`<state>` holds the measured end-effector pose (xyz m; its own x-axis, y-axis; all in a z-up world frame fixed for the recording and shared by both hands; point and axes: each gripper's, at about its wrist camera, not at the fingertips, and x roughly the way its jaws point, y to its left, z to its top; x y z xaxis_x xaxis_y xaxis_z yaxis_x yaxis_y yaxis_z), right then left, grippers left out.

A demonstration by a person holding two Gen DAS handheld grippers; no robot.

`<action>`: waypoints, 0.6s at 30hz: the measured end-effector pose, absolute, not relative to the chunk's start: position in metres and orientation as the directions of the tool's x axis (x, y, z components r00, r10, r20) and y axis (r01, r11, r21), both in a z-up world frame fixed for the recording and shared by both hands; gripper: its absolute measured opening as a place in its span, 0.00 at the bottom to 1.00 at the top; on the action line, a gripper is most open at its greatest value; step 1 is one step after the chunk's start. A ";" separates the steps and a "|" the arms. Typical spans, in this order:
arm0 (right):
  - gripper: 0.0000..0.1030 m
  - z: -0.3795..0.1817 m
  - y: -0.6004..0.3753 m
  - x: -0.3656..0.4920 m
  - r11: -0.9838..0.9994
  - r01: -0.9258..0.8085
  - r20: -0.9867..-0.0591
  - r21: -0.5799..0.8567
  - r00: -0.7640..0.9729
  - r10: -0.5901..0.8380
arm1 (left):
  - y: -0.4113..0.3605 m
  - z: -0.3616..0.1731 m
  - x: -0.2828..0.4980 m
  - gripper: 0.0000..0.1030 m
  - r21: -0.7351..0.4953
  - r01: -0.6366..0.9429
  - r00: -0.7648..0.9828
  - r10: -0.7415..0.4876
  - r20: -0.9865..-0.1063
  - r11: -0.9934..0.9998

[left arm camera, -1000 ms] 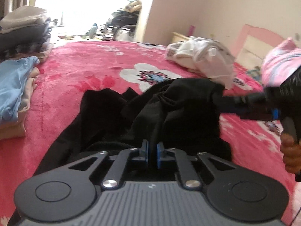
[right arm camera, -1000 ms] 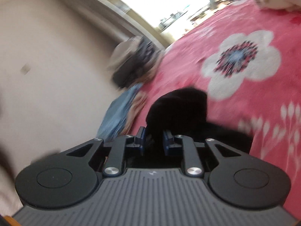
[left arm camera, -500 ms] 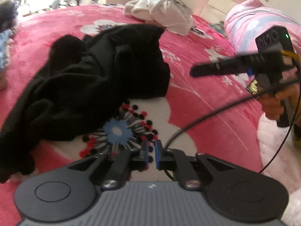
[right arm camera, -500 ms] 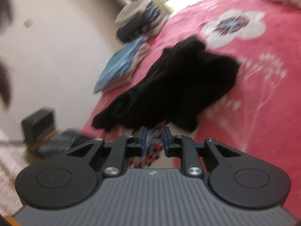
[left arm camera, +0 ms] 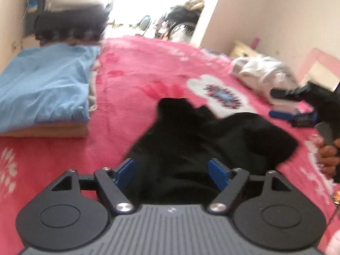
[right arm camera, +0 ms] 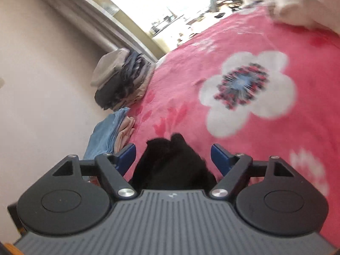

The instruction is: Fold clothes

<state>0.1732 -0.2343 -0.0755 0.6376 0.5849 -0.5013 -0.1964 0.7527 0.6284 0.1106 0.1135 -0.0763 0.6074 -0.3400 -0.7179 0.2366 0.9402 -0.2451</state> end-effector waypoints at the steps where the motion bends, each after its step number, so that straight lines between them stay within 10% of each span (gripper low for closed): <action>1: 0.79 -0.076 -0.225 0.186 0.759 -0.220 -0.519 0.613 0.612 0.597 | 0.112 -0.082 0.123 0.76 -0.238 0.240 0.595 -0.337 -0.730 0.941; 12: 0.78 -0.136 -0.116 0.290 0.782 -0.354 -0.751 0.513 0.256 0.609 | 0.087 -0.126 0.174 0.58 -0.078 0.275 0.622 -0.239 -0.746 0.958; 18: 0.17 -0.124 -0.075 0.248 0.697 -0.625 -0.760 0.352 0.244 0.602 | 0.093 -0.115 0.164 0.10 -0.105 0.264 0.662 -0.259 -0.703 0.959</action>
<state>0.2482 -0.0750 -0.1239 0.2442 0.6019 -0.7603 -0.6245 0.6974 0.3515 0.1640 0.0927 -0.1151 0.6623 -0.2591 -0.7030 0.2640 0.9588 -0.1047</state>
